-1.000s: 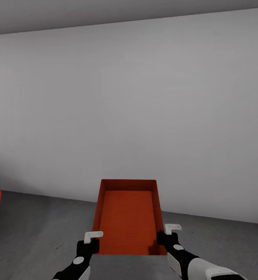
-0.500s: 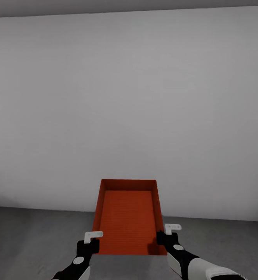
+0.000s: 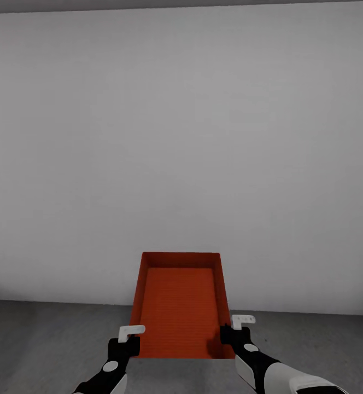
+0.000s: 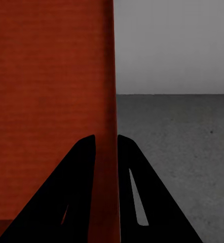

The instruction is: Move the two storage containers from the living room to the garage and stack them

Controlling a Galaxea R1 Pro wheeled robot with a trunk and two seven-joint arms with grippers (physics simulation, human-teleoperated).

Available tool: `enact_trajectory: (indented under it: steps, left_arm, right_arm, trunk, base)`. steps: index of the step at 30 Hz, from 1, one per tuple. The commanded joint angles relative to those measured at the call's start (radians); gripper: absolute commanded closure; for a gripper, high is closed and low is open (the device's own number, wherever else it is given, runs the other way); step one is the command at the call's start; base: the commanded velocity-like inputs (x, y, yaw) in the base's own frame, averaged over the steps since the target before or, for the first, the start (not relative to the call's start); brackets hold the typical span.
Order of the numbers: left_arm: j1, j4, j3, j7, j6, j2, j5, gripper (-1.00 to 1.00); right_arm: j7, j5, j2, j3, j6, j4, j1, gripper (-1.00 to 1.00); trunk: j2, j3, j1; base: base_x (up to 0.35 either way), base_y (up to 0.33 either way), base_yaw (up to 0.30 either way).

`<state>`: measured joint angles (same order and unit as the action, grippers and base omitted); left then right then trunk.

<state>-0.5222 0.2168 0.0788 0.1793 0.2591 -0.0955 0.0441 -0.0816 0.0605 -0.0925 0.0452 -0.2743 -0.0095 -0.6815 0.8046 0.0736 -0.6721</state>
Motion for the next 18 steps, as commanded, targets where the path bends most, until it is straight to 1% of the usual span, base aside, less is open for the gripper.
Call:
enact_trajectory:
  steps: [1,10,18]
  left_arm:
    - [-0.001,0.002,-0.011,0.0,0.0,0.0,-0.009,1.0]
    - [-0.001,0.003,-0.011,0.0,0.0,0.0,-0.009,1.0]
    - [-0.001,0.004,-0.01,0.0,0.0,0.0,-0.009,1.0]
  right_arm:
    - [-0.02,0.02,0.011,-0.071,-0.006,0.0,-0.001,1.0]
    - [-0.02,0.021,0.011,-0.071,-0.006,0.0,-0.001,1.0]
    - [-0.02,0.021,0.012,-0.071,-0.005,0.0,-0.001,1.0]
  trunk:
    - [0.001,0.002,0.0]
    - [0.001,0.002,0.0]
    - [0.001,0.012,0.0]
  base:
    - [0.005,0.001,0.0]
    - [0.001,0.0,0.0]
    - [0.0,0.0,0.0]
